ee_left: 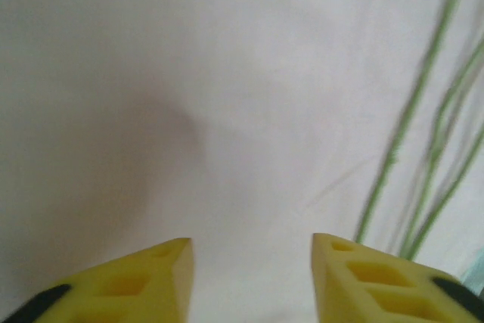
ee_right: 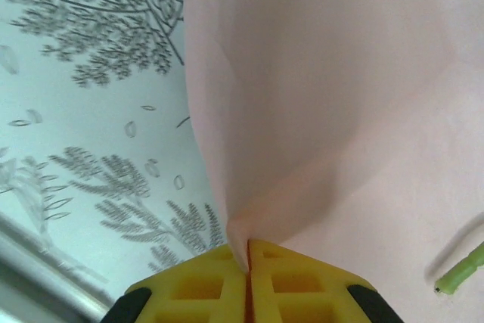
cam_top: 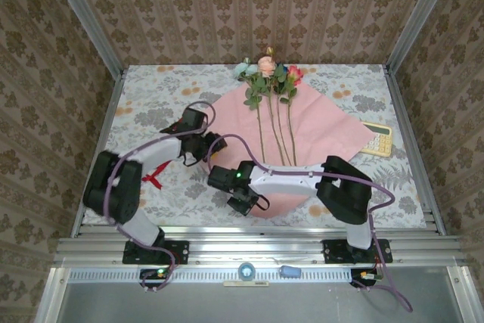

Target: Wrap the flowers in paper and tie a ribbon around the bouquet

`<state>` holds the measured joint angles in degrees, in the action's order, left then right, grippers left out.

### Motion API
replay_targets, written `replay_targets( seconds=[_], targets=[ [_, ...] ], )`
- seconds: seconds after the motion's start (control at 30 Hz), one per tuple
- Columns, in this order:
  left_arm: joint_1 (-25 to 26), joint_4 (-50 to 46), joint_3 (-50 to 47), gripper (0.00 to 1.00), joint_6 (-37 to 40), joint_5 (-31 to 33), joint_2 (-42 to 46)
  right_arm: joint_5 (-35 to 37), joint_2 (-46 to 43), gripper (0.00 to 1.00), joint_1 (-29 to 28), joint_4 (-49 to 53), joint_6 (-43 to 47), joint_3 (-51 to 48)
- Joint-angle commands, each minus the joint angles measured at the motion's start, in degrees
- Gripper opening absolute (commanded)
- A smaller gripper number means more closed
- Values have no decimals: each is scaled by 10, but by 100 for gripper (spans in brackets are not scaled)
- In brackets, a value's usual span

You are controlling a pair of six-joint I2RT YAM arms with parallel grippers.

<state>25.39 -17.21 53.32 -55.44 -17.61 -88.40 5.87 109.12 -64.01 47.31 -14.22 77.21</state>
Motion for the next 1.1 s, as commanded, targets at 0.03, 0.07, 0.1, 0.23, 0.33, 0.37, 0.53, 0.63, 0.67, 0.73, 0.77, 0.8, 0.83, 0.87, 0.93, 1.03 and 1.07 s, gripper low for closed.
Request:
replay_targets(
  seconds=[0.03, 0.07, 0.1, 0.23, 0.33, 0.37, 0.53, 0.63, 0.67, 0.73, 0.77, 0.8, 0.83, 0.87, 0.93, 1.03, 1.07],
  targets=[
    [4, -161, 12, 51, -56, 94, 125, -108, -28, 10, 32, 16, 25, 3],
    [4, -178, 3, 52, -68, 95, 143, -124, -27, 9, 38, 14, 29, 0],
    [4, -189, -13, 53, -85, 91, 163, -136, -26, 10, 44, 14, 32, -1],
    [56, -168, -92, 55, -173, 77, 235, -163, -19, 9, 62, 19, 46, 5],
    [83, -131, -142, 56, -239, 77, 262, -178, -17, 9, 75, 20, 51, 10],
    [91, -116, -156, 57, -257, 77, 264, -183, -18, 9, 78, 20, 52, 10],
    [113, -27, -201, 59, -320, 76, 238, -199, -16, 9, 86, 25, 62, 15],
    [118, 11, -201, 59, -330, 81, 211, -204, -18, 8, 88, 26, 63, 12],
    [119, 19, -201, 59, -333, 82, 203, -205, -18, 8, 90, 25, 63, 12],
    [126, 42, -200, 57, -338, 82, 179, -208, -19, 8, 93, 24, 62, 11],
    [129, 50, -200, 56, -342, 81, 169, -210, -20, 8, 94, 23, 62, 11],
    [134, 56, -201, 54, -345, 79, 158, -210, -21, 8, 95, 22, 62, 10],
    [139, 58, -201, 52, -347, 79, 148, -212, -22, 8, 97, 22, 63, 9],
    [142, 57, -200, 50, -348, 79, 143, -212, -22, 8, 98, 21, 63, 8],
    [150, 44, -201, 46, -352, 86, 137, -216, -26, 8, 101, 19, 64, 4],
    [152, 42, -213, 33, -355, 100, 138, -225, -32, 8, 105, 13, 66, -4],
    [151, 46, -219, 27, -356, 103, 138, -228, -32, 9, 106, 11, 67, -6]
  ],
)
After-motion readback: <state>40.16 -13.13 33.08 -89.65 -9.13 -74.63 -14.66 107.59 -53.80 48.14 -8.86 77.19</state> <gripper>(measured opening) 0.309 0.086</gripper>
